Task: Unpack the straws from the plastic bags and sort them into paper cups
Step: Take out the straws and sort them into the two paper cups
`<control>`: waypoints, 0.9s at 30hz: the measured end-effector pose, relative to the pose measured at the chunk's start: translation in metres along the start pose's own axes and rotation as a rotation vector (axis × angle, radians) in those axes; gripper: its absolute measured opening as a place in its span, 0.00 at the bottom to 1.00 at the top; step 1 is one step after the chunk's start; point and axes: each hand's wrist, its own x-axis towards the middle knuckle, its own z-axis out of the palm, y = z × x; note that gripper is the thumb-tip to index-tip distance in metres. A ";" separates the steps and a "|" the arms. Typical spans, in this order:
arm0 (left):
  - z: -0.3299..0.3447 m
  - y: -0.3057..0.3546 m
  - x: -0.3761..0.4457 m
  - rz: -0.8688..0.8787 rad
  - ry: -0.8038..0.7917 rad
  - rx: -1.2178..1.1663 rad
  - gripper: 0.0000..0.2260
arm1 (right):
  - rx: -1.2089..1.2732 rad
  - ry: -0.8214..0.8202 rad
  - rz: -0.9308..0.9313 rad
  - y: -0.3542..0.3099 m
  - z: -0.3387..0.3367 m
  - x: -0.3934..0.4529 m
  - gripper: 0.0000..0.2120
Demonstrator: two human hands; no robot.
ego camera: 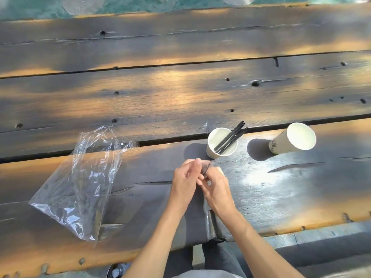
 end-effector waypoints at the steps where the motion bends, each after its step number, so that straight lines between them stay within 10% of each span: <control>1: 0.001 0.000 -0.003 0.006 -0.013 -0.015 0.18 | -0.014 0.010 0.003 0.001 0.000 -0.001 0.08; 27: 0.008 -0.014 -0.010 0.060 -0.085 0.196 0.20 | 0.129 0.026 0.138 0.000 -0.002 -0.006 0.06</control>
